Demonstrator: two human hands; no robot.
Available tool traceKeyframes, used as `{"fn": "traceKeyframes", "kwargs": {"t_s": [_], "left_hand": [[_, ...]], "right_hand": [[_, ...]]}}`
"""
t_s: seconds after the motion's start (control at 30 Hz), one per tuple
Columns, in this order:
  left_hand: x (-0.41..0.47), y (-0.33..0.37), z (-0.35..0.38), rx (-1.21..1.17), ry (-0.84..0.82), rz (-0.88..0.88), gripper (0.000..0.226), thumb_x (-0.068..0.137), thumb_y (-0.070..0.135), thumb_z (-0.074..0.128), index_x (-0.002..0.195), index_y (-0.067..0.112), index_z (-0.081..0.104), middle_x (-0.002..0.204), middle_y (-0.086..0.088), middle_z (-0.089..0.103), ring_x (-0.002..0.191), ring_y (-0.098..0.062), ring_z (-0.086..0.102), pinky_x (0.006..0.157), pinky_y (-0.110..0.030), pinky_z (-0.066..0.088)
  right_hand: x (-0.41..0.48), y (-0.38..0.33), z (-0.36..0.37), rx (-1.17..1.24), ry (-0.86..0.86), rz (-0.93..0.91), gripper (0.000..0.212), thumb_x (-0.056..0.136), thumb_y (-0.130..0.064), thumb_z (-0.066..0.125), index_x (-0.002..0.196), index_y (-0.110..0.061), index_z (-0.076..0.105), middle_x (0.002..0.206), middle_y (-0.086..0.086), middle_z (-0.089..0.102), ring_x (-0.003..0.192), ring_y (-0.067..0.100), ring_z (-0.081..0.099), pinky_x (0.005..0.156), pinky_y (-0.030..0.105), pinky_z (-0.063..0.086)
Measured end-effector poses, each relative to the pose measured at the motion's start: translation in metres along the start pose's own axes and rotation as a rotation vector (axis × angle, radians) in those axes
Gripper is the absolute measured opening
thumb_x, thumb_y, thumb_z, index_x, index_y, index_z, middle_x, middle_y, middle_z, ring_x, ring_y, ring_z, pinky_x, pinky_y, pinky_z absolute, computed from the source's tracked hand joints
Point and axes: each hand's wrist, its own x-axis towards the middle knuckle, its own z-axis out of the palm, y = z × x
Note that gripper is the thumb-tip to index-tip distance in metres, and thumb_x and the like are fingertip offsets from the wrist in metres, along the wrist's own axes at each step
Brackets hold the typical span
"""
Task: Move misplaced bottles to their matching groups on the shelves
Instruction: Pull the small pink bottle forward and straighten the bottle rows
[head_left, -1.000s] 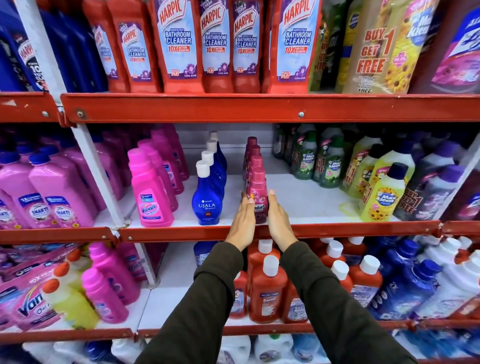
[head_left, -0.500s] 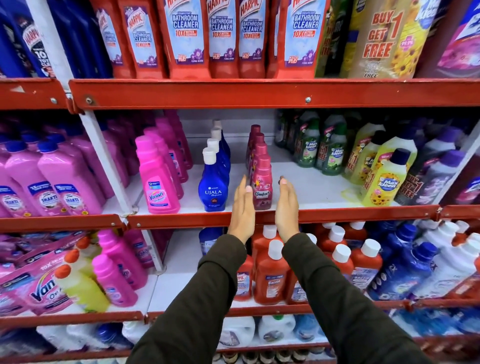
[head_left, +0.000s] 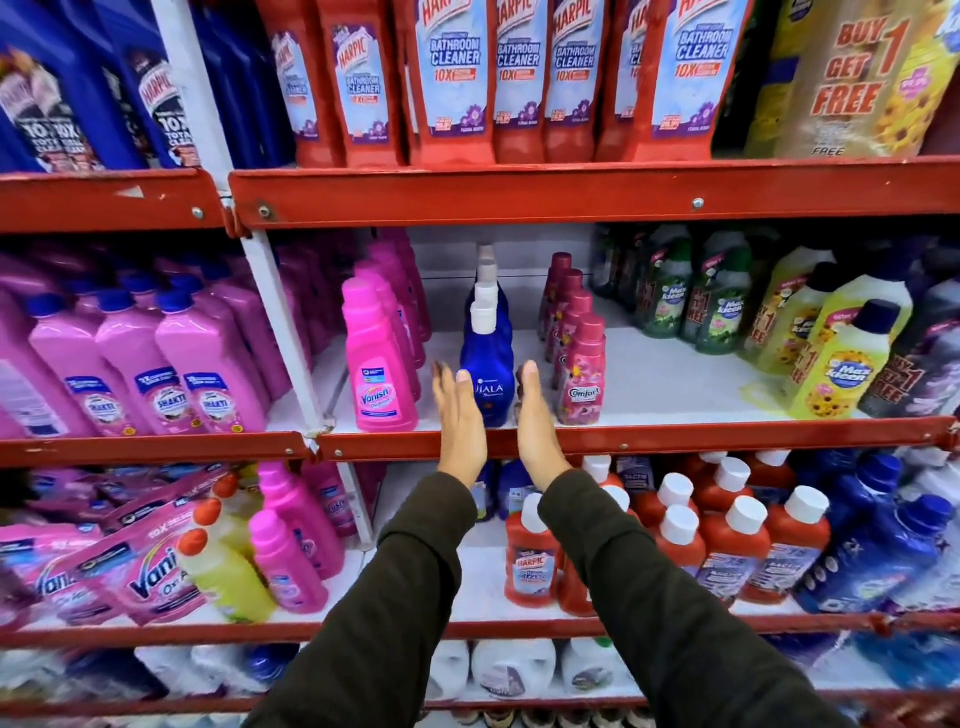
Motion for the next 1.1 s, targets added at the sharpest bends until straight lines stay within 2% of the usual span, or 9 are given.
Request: {"fn": "traceKeyframes", "kwargs": {"t_s": [0.1, 0.2, 0.47, 0.6, 0.67, 0.73, 0.83, 0.97, 1.1], "left_hand": [[0.021, -0.024, -0.01, -0.075, -0.105, -0.08, 0.11, 0.086, 0.095, 0.029, 0.168, 0.022, 0.022, 0.174, -0.002, 0.026, 0.16, -0.017, 0.026, 0.133, -0.047, 0.016], [0.034, -0.047, -0.01, -0.092, -0.162, -0.127, 0.123, 0.072, 0.105, 0.033, 0.167, 0.028, 0.027, 0.172, 0.0, 0.032, 0.158, -0.017, 0.032, 0.13, -0.052, 0.024], [0.016, -0.015, -0.012, -0.073, -0.158, -0.06, 0.106, 0.084, 0.086, 0.026, 0.169, 0.025, 0.014, 0.173, -0.001, 0.027, 0.158, -0.018, 0.029, 0.131, -0.049, 0.025], [0.011, -0.01, -0.014, -0.037, -0.142, -0.048, 0.092, 0.096, 0.077, 0.024, 0.17, 0.023, 0.015, 0.175, 0.0, 0.023, 0.16, -0.017, 0.024, 0.132, -0.046, 0.02], [0.003, -0.003, -0.015, -0.004, -0.107, 0.0, 0.07, 0.111, 0.058, 0.022, 0.17, 0.021, 0.014, 0.176, 0.001, 0.019, 0.161, -0.014, 0.018, 0.131, -0.035, 0.016], [-0.004, -0.001, -0.019, 0.033, -0.025, 0.078, 0.057, 0.116, 0.041, 0.024, 0.168, 0.019, 0.019, 0.174, 0.002, 0.024, 0.156, -0.008, 0.022, 0.125, -0.026, 0.02], [-0.008, -0.006, -0.029, 0.066, 0.108, 0.219, 0.049, 0.116, 0.034, 0.029, 0.161, 0.018, 0.038, 0.165, -0.001, 0.041, 0.148, -0.006, 0.036, 0.125, -0.03, 0.03], [-0.012, -0.013, -0.048, 0.082, 0.272, 0.352, 0.043, 0.112, 0.036, 0.03, 0.148, 0.026, 0.051, 0.15, -0.001, 0.055, 0.144, -0.018, 0.048, 0.122, -0.042, 0.038], [-0.006, -0.009, -0.076, 0.051, 0.48, 0.367, 0.046, 0.111, 0.032, 0.029, 0.149, 0.016, 0.052, 0.147, 0.001, 0.045, 0.14, 0.001, 0.04, 0.117, -0.014, 0.027]], "right_hand": [[0.003, 0.004, 0.002, -0.009, -0.006, -0.017, 0.058, 0.105, -0.054, 0.019, 0.143, -0.022, 0.049, 0.129, -0.008, 0.063, 0.101, -0.016, 0.062, 0.079, 0.002, 0.046], [0.004, 0.003, 0.002, 0.01, 0.019, -0.001, 0.038, 0.107, -0.048, 0.018, 0.121, -0.037, 0.052, 0.107, -0.024, 0.062, 0.087, -0.024, 0.062, 0.071, -0.002, 0.046], [0.008, 0.004, 0.001, 0.012, 0.072, 0.023, 0.03, 0.107, -0.047, 0.025, 0.103, -0.043, 0.054, 0.097, -0.026, 0.063, 0.085, -0.014, 0.065, 0.072, 0.005, 0.049], [0.007, 0.001, -0.001, 0.007, 0.099, 0.028, 0.031, 0.106, -0.047, 0.027, 0.121, -0.035, 0.051, 0.104, -0.022, 0.063, 0.091, -0.01, 0.064, 0.071, 0.004, 0.049], [0.003, 0.005, -0.001, 0.012, 0.183, -0.006, 0.042, 0.106, -0.046, 0.032, 0.135, -0.025, 0.052, 0.125, -0.013, 0.062, 0.114, -0.001, 0.06, 0.085, 0.01, 0.048], [-0.003, 0.011, 0.003, 0.001, 0.316, -0.106, 0.045, 0.105, -0.043, 0.036, 0.139, -0.019, 0.053, 0.139, -0.003, 0.059, 0.127, 0.012, 0.056, 0.099, 0.023, 0.048], [-0.013, 0.017, 0.015, -0.01, 0.406, -0.225, 0.034, 0.107, -0.032, 0.035, 0.12, -0.018, 0.062, 0.121, 0.002, 0.066, 0.115, 0.017, 0.062, 0.095, 0.032, 0.052], [-0.021, 0.021, 0.042, 0.002, 0.291, -0.223, 0.033, 0.108, -0.028, 0.035, 0.116, -0.017, 0.066, 0.118, 0.004, 0.069, 0.104, 0.015, 0.064, 0.09, 0.031, 0.05], [-0.016, 0.021, 0.076, 0.004, 0.061, -0.068, 0.053, 0.104, -0.046, 0.034, 0.147, -0.018, 0.048, 0.152, 0.0, 0.05, 0.141, 0.013, 0.045, 0.119, 0.035, 0.034]]}}
